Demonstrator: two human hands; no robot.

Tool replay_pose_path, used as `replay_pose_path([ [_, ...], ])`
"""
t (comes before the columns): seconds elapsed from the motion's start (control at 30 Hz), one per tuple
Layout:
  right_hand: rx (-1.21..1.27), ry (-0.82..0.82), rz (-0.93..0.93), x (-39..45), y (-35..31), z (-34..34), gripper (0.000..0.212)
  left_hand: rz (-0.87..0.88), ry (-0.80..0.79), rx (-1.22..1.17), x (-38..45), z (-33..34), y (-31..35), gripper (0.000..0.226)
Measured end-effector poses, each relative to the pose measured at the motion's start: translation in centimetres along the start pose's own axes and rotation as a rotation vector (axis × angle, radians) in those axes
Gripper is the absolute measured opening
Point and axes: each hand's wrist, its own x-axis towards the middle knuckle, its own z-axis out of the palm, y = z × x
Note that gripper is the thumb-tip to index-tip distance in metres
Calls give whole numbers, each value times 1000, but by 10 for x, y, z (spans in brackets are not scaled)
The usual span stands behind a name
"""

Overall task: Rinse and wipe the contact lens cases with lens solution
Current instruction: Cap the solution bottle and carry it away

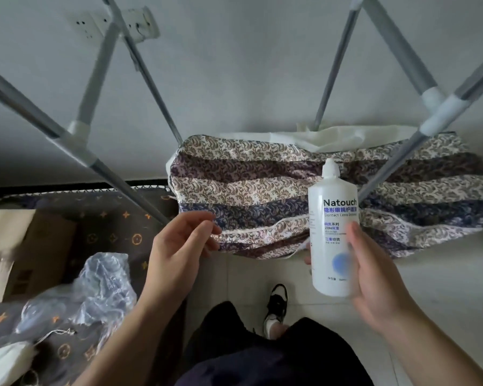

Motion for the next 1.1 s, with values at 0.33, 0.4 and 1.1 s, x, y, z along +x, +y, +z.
replay_pose_path([
  [0.33, -89, -35, 27, 163, -13, -29, 68, -55, 70, 8, 106, 48, -36, 26],
  [0.4, -113, -32, 10, 195, -9, -31, 63, -50, 60, 13, 127, 55, -48, 26],
  [1.1, -553, 287, -157, 559, 158, -47, 72, -98, 62, -8, 298, 83, -259, 15],
])
